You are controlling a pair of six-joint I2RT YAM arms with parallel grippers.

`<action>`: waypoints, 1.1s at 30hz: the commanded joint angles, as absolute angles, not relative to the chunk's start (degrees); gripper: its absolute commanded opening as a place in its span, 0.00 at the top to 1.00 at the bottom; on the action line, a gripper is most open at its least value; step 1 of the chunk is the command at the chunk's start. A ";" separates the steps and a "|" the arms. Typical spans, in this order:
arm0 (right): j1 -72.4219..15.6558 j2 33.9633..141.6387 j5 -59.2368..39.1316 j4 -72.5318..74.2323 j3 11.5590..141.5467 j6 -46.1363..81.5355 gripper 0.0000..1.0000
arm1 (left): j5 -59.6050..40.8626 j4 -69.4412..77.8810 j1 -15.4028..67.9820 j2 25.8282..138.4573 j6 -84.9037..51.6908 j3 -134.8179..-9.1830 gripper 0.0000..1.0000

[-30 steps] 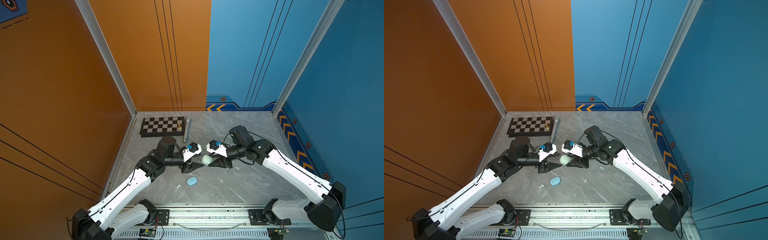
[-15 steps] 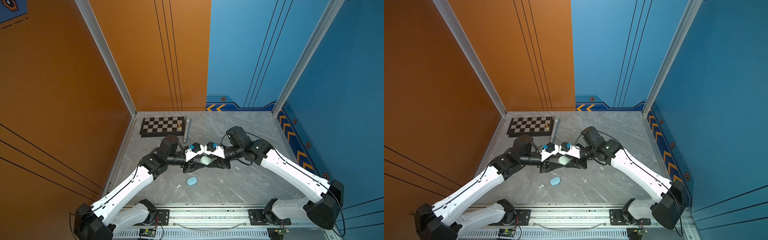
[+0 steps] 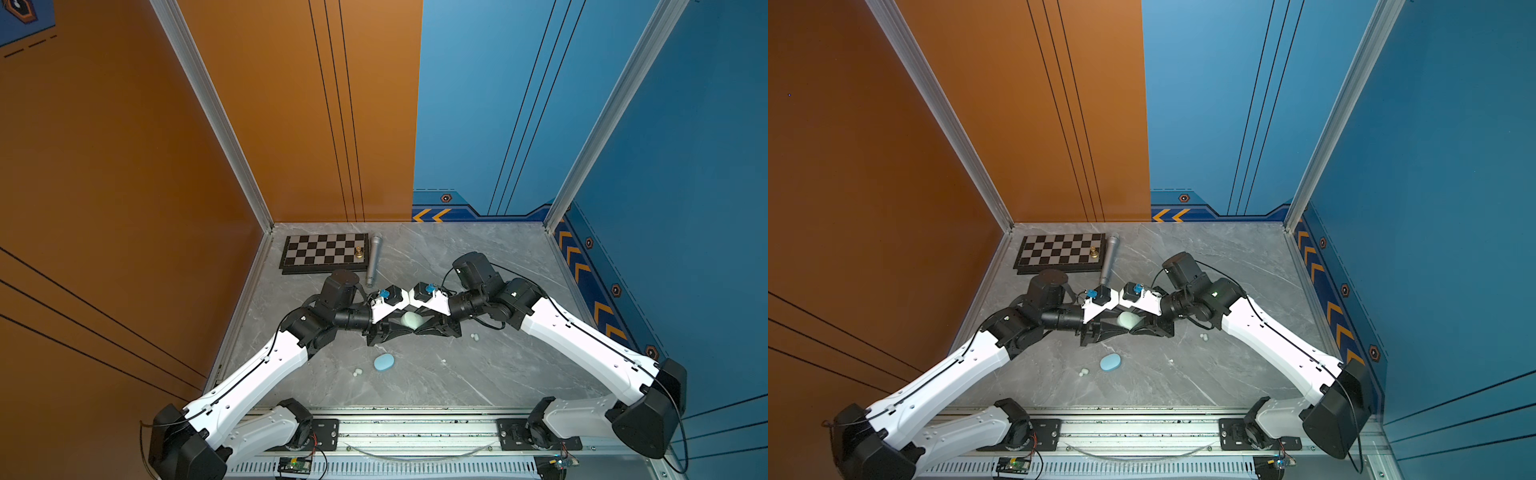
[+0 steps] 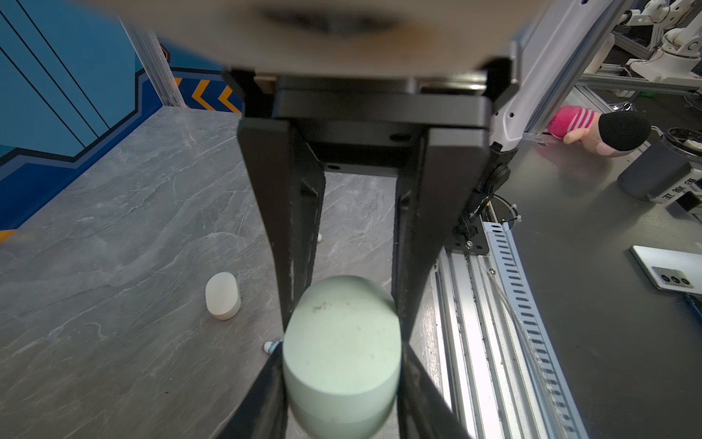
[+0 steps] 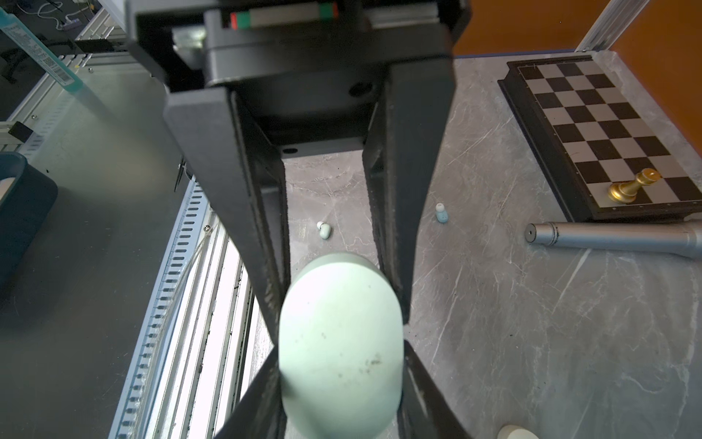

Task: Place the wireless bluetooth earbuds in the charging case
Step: 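Grip the green case with both grippers, left holding its base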

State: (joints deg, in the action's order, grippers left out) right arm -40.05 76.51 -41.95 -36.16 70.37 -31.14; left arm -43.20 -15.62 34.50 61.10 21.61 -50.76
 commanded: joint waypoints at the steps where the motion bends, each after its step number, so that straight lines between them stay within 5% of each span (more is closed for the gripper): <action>1: -37.40 75.08 -43.54 -29.84 69.64 -24.53 0.66 | -44.00 -16.44 34.55 60.99 22.50 -51.47 0.93; 11: -35.95 74.67 -46.97 -29.62 69.43 -22.19 0.70 | -44.22 -17.76 33.88 61.61 23.20 -52.38 0.95; 19: -35.51 74.64 -48.08 -29.62 69.81 -21.62 0.74 | -43.80 -18.63 33.57 61.54 23.47 -52.91 0.76; 25: -35.50 74.55 -47.99 -29.57 69.98 -21.31 0.76 | -44.03 -18.71 33.49 61.63 23.51 -53.09 0.73; 30: -35.50 74.29 -47.99 -29.36 70.04 -20.59 0.74 | -43.99 -18.72 33.49 61.61 23.73 -53.09 0.82; 33: -35.47 74.26 -47.91 -29.33 70.04 -20.06 0.71 | -43.88 -18.71 33.48 61.50 23.91 -53.07 0.96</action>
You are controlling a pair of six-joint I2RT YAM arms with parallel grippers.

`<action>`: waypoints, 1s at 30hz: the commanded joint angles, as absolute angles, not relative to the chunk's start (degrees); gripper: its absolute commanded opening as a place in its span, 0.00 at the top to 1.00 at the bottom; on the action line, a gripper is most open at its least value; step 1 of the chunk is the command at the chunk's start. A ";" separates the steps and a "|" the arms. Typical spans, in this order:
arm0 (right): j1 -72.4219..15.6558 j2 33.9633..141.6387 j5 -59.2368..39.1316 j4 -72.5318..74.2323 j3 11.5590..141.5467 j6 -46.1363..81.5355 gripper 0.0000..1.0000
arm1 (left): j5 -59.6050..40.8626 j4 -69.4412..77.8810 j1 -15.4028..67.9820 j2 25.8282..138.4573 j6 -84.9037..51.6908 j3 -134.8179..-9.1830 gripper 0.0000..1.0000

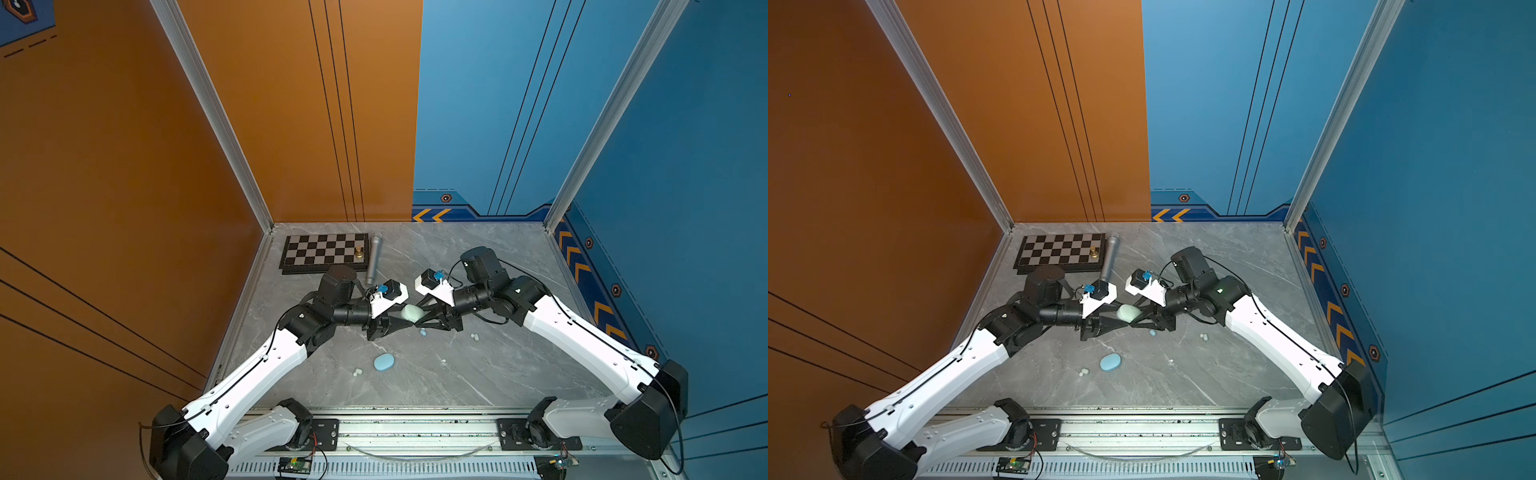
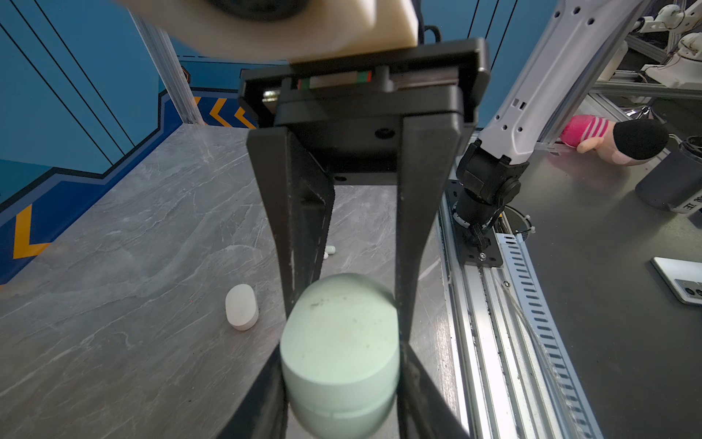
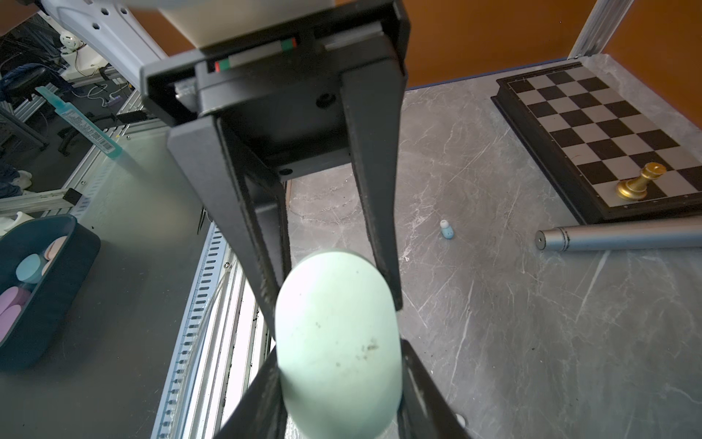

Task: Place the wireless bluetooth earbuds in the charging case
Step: 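Grip the green case with both grippers, left holding its base, then pull the green case lid open with the right gripper while the left holds the base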

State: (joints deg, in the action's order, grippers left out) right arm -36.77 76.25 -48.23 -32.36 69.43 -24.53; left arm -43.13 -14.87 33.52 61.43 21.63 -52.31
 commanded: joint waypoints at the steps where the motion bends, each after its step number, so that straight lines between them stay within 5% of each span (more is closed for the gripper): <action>1: -35.50 74.17 -47.69 -29.26 69.95 -19.89 0.68 | -43.93 -18.77 33.53 61.44 24.00 -53.09 0.99; 19: -33.79 71.01 -43.72 -21.25 65.94 -11.85 0.46 | -44.58 -20.21 33.22 60.95 24.39 -53.06 1.00; 30: -34.06 70.64 -39.66 -20.57 64.52 -14.21 0.53 | -43.99 -20.22 33.26 61.49 23.96 -53.90 1.00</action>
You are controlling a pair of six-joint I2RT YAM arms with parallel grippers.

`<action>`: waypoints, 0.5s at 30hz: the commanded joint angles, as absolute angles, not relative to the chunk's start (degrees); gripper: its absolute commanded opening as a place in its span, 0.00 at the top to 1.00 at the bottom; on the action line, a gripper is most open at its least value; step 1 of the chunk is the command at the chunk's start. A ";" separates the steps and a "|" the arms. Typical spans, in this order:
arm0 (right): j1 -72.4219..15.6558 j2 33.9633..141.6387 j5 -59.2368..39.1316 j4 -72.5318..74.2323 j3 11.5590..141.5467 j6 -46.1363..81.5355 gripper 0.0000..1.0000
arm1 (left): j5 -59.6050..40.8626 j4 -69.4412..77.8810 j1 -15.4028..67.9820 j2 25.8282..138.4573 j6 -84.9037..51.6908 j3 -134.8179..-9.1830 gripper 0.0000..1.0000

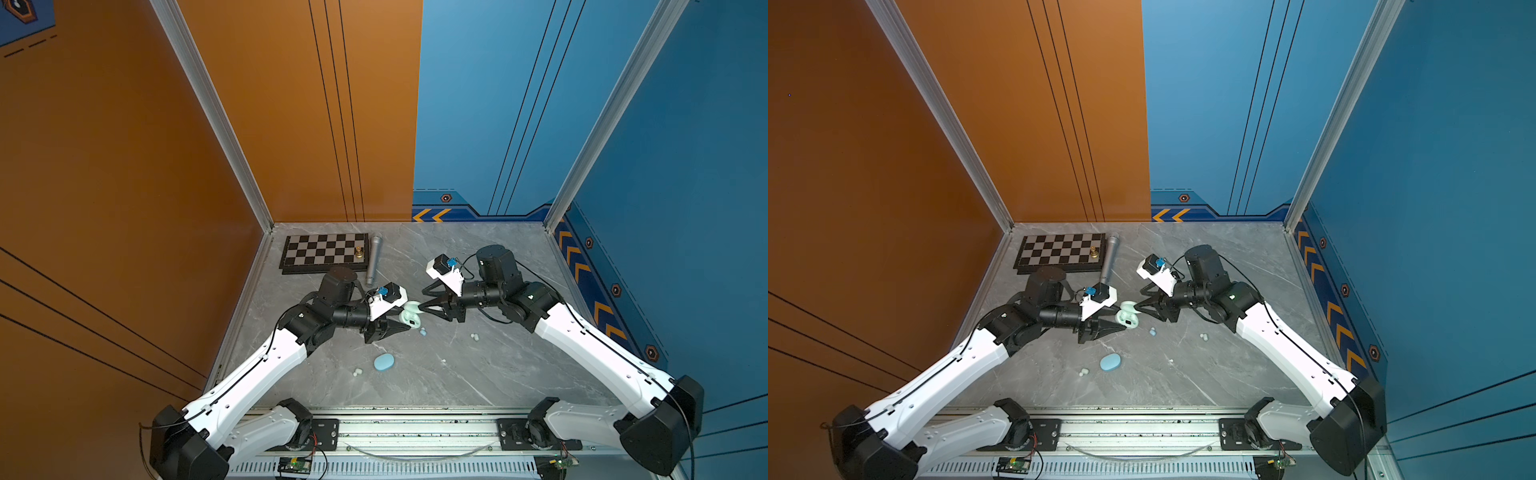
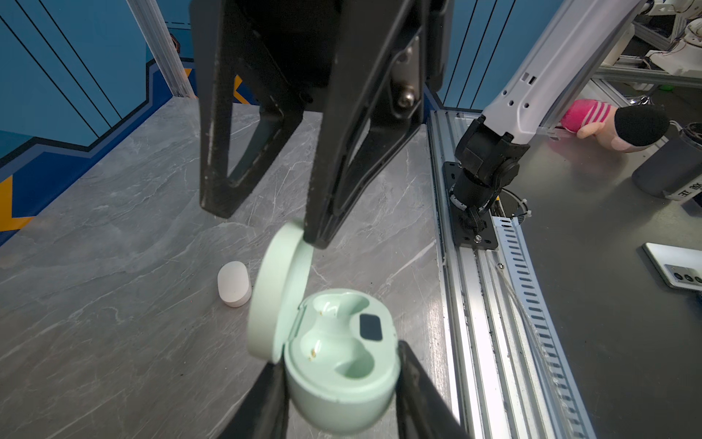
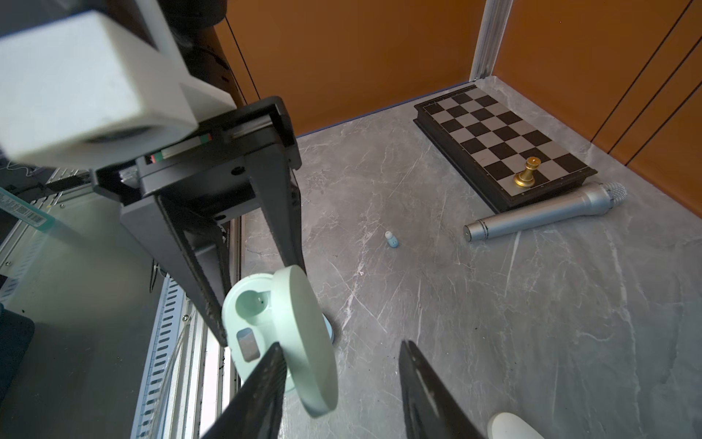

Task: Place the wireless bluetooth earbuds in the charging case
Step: 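Pull the green case lid open with the right gripper while the left holds the base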

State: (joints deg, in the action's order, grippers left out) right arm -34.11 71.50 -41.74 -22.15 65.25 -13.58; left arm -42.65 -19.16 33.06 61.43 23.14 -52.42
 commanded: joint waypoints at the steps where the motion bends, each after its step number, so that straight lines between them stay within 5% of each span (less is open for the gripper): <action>1: -34.08 70.70 -40.04 -20.65 64.58 -14.29 0.53 | -43.89 -20.24 33.37 61.66 23.86 -53.96 1.00; 15: -34.69 71.46 -43.68 -23.10 63.69 -16.68 0.59 | -42.82 -18.12 34.00 63.72 22.65 -55.25 1.00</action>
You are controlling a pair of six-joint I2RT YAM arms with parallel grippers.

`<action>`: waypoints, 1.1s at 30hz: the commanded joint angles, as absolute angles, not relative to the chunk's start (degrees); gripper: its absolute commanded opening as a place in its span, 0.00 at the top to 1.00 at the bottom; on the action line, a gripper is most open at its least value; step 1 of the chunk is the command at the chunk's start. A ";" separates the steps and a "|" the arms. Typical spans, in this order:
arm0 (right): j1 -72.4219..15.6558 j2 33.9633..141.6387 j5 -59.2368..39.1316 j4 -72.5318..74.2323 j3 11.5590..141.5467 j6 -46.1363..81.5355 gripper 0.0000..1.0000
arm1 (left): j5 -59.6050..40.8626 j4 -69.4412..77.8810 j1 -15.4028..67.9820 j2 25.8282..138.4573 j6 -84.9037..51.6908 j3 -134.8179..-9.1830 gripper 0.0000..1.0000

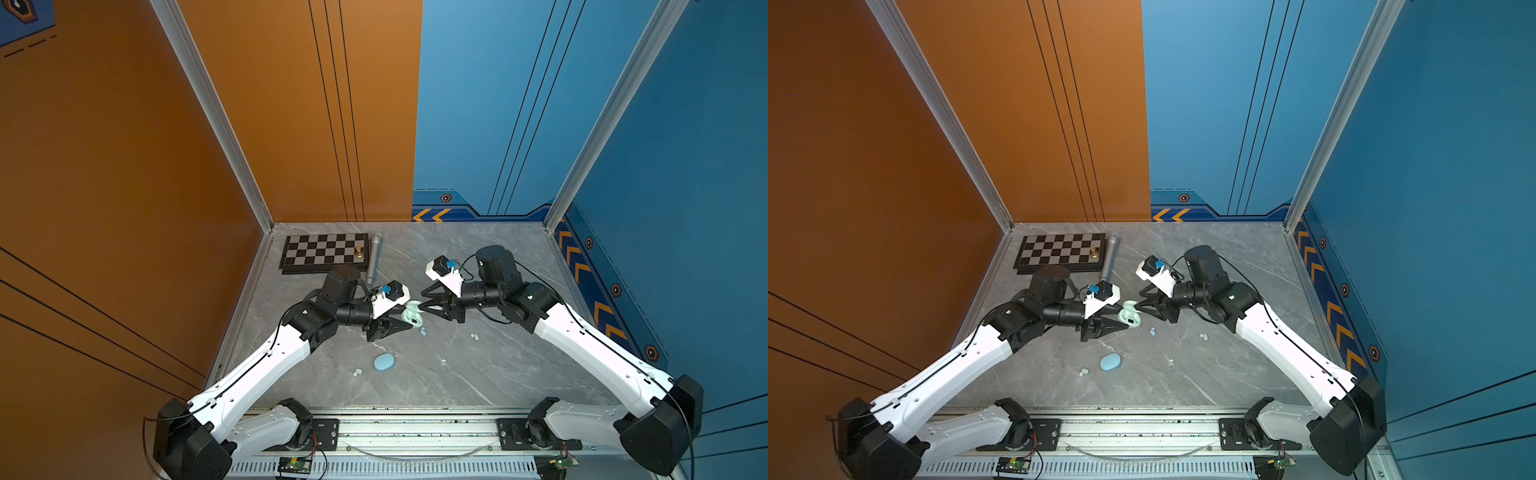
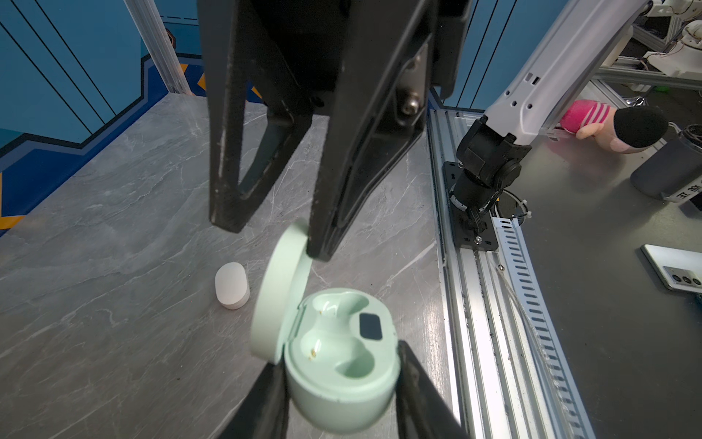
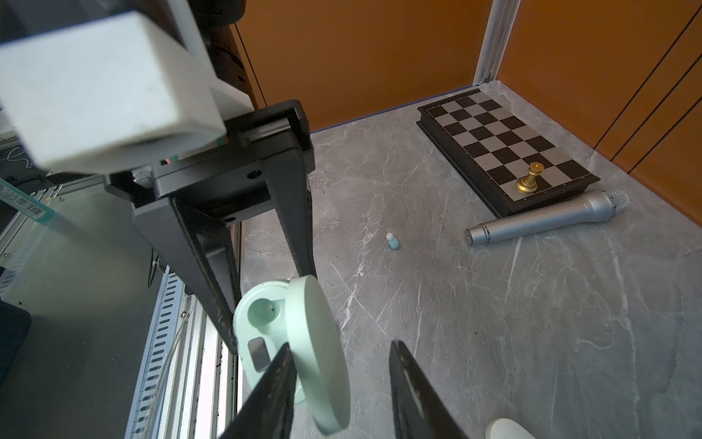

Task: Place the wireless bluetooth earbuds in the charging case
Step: 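Pull the green case lid open with the right gripper while the left holds the base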

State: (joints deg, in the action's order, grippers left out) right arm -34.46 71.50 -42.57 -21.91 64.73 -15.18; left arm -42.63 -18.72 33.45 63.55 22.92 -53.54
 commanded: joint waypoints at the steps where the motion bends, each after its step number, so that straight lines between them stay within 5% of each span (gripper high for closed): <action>1: -34.66 71.25 -43.45 -23.28 63.60 -16.93 0.59 | -42.80 -18.16 34.00 63.80 22.60 -55.37 1.00; 8: -34.74 70.49 -41.69 -24.28 62.30 -18.22 0.63 | -42.50 -18.11 34.44 64.16 22.59 -55.91 1.00; 22: -35.15 68.91 -39.43 -24.35 62.40 -20.88 0.92 | -41.57 -16.33 34.50 64.70 18.46 -56.23 1.00; 29: -35.46 67.51 -35.29 -24.41 62.52 -22.96 0.94 | -39.80 -14.47 34.40 64.04 16.00 -55.40 0.58; 33: -36.31 66.43 -31.38 -25.33 62.48 -26.42 0.94 | -37.74 -14.46 34.09 62.89 16.56 -55.67 0.51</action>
State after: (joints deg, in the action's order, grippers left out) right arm -35.62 68.40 -34.44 -23.46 62.81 -23.38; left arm -41.06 -15.68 34.54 64.16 16.69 -54.46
